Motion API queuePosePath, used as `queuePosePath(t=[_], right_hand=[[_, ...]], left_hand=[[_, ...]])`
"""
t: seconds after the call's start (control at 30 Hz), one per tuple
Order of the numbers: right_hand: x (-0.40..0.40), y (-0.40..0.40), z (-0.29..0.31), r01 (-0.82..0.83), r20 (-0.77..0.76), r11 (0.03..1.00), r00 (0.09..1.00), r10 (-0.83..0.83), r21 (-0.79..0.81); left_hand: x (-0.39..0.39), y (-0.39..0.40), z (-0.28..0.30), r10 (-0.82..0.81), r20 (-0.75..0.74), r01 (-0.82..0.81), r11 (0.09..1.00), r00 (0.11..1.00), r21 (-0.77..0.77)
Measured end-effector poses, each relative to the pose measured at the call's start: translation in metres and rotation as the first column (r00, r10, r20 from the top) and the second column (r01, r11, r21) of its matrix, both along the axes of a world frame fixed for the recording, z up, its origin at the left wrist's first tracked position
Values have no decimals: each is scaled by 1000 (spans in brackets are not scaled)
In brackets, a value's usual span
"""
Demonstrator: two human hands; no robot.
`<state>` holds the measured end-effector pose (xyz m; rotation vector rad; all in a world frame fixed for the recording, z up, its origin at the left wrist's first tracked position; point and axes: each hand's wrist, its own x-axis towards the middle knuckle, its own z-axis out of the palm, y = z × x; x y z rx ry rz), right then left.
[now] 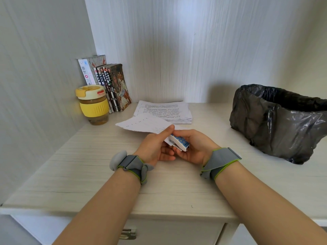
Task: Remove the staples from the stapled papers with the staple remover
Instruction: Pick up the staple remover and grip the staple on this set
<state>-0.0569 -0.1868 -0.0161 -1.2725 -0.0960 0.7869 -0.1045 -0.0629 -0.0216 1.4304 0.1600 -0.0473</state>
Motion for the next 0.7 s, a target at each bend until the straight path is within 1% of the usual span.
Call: queuePosePath(t=[0.13, 0.47, 0.7], right_hand=[[1, 0, 0, -23, -2, 1000, 1000, 23, -2], [3, 2, -3, 6, 15, 1000, 1000, -7, 11], [3, 5, -4, 24, 23, 999, 999, -23, -33]], left_hand=[[0, 1, 0, -49, -12, 49, 999, 999, 7], [1, -1, 0, -1, -11, 1, 1000, 1000, -1], [0, -1, 2, -30, -30, 30, 1000, 999, 4]])
